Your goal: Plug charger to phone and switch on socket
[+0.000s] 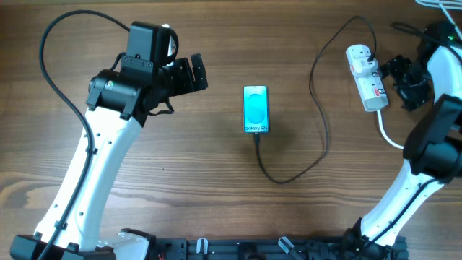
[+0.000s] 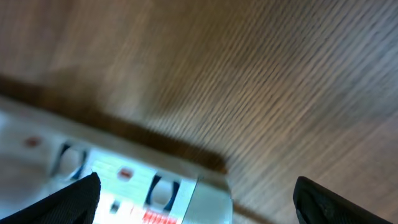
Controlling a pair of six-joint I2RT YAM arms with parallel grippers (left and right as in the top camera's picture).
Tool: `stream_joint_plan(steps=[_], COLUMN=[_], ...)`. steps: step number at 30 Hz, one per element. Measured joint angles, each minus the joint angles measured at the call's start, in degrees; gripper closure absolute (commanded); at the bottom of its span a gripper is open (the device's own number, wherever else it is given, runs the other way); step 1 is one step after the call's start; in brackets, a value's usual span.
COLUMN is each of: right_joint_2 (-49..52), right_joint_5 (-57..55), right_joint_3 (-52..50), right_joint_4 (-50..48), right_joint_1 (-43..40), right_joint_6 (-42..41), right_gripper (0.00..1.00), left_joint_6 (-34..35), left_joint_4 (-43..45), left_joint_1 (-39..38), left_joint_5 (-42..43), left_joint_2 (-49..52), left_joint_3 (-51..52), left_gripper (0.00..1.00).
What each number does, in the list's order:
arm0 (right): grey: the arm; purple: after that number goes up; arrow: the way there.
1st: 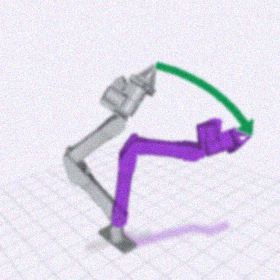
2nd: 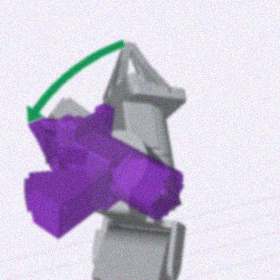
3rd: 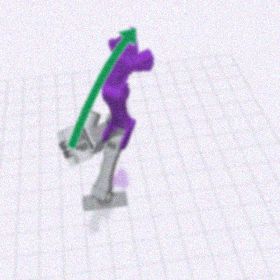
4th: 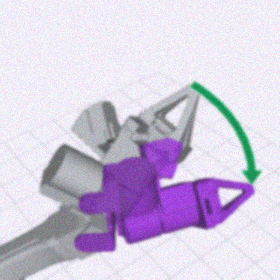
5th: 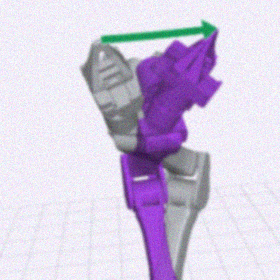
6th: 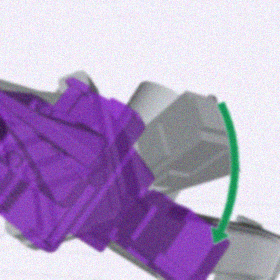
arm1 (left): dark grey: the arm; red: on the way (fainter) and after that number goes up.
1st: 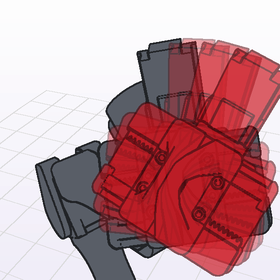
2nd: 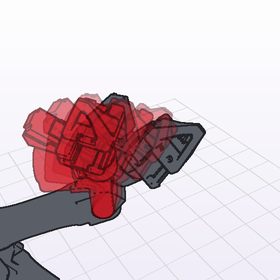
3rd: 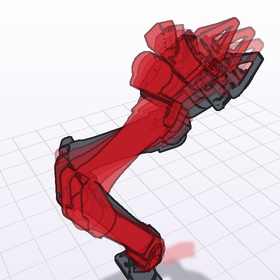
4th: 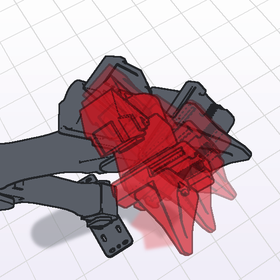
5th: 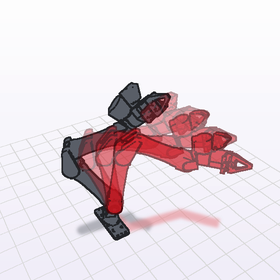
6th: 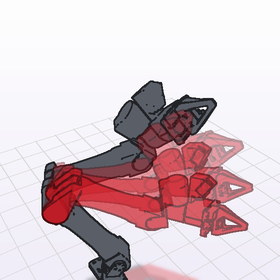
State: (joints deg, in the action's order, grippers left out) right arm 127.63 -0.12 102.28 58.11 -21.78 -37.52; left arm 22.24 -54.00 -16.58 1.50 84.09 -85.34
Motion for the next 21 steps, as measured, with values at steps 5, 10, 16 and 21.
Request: stream_joint_plan(steps=[5,10,16,21], right_joint_2=[1.9,2.7,2.9,2.9], right_joint_5=[-0.3,-0.5,0.1,2.0], right_joint_3=[0.4,0.6,0.6,0.6], right_joint_4=[-1.6,-3.6,-4.9,-5.7], right_joint_1=[-0.1,-0.1,0.0,0.0], right_joint_6=[-1.9,-2.4,-2.6,-2.3], right_gripper=[0.01,0.01,0.01,0.0], left_joint_6=[0.0,0.0,0.0,0.0], left_joint_4=[0.0,0.0,0.0,0.0], left_joint_1=[0.0,0.0,0.0,0.0], left_joint_5=[0.0,0.0,0.0,0.0], left_joint_2=[0.0,0.0,0.0,0.0], left_joint_3=[0.0,0.0,0.0,0.0], left_gripper=[0.0,0.0,0.0,0.0])
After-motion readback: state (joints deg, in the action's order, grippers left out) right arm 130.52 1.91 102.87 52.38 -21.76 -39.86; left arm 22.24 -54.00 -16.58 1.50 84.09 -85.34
